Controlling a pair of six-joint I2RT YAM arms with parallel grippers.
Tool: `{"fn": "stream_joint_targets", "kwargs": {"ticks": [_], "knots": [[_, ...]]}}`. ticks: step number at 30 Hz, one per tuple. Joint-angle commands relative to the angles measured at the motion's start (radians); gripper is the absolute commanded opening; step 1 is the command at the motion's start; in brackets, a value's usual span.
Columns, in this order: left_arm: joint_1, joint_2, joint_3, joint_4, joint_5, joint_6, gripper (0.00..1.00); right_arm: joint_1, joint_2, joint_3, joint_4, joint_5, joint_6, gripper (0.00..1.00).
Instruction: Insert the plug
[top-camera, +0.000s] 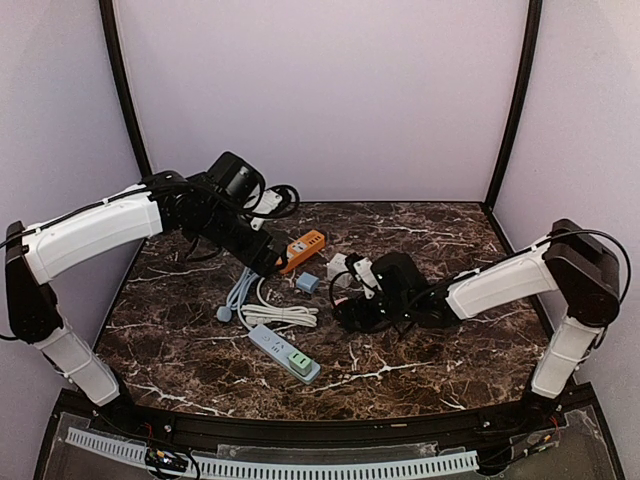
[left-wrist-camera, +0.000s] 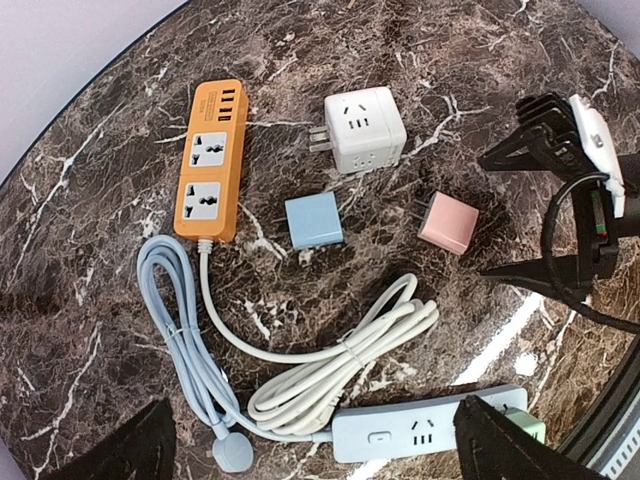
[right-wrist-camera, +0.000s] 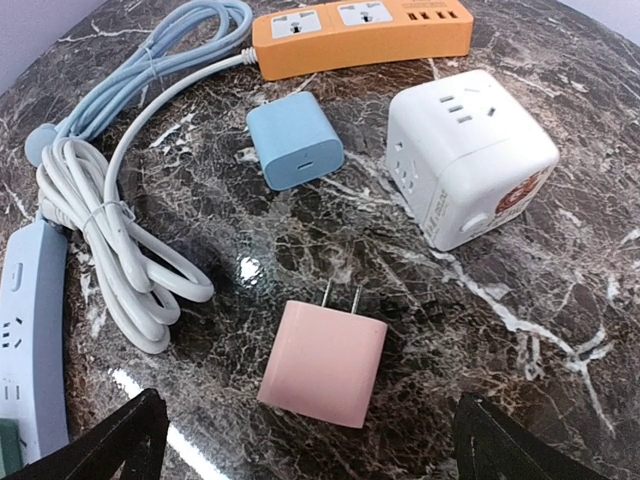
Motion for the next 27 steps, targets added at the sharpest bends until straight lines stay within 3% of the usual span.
{"fn": "stream_joint_targets", "kwargs": {"ticks": [1,21,27], "knots": [[0.004,-0.058,-0.022,-0.031,0.009,0.015,0.97,0.021,0.074,0.044,0.11,0.037,0.021,0.98],[0.006,-0.113,-0.062,-0.064,0.009,-0.01,0.97,0.048,0.217,0.058,0.118,0.154,0.005,0.83],[0.006,-0.134,-0.082,-0.055,0.008,-0.031,0.96,0.048,0.229,0.053,0.125,0.163,-0.001,0.65]]}}
